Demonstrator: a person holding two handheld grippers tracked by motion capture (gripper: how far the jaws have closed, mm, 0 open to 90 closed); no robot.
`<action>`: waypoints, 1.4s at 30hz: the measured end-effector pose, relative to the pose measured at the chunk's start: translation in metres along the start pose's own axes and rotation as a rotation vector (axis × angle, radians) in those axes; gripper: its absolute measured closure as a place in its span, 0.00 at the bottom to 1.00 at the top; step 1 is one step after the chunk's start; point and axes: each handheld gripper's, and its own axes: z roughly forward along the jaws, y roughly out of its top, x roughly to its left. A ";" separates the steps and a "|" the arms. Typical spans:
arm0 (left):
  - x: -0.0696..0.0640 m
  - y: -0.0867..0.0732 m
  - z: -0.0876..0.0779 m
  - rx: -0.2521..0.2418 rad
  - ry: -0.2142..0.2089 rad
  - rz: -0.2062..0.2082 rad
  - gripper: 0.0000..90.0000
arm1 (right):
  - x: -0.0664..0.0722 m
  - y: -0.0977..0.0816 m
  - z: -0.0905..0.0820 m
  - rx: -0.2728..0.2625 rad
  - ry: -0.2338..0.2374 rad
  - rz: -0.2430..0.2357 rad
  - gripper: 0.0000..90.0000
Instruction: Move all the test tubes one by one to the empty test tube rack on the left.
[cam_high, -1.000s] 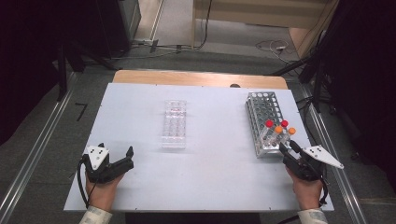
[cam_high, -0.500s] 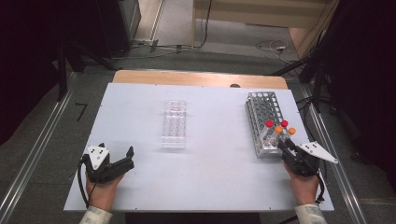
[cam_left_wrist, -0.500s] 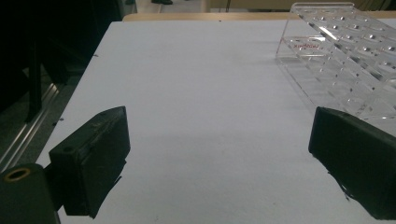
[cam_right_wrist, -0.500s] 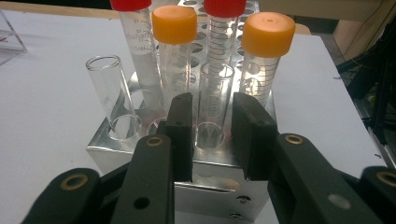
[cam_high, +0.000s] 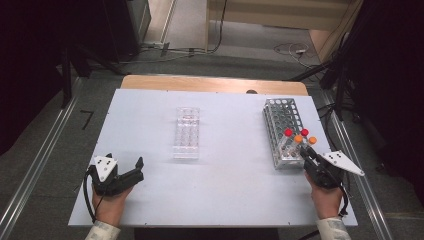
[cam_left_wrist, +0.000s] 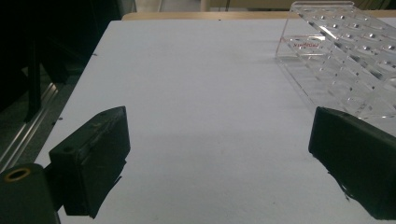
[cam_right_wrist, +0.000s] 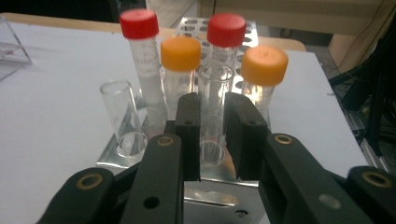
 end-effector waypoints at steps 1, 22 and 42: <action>0.000 0.000 0.000 0.000 0.000 0.000 0.06 | 0.000 0.003 -0.002 -0.005 0.004 0.000 0.81; -0.022 0.014 0.009 0.051 -0.067 0.001 0.06 | 0.013 0.025 -0.038 -0.073 0.057 -0.013 0.82; -0.047 0.031 0.016 0.025 -0.162 0.048 0.06 | 0.080 0.027 -0.020 -0.036 0.252 -0.101 0.82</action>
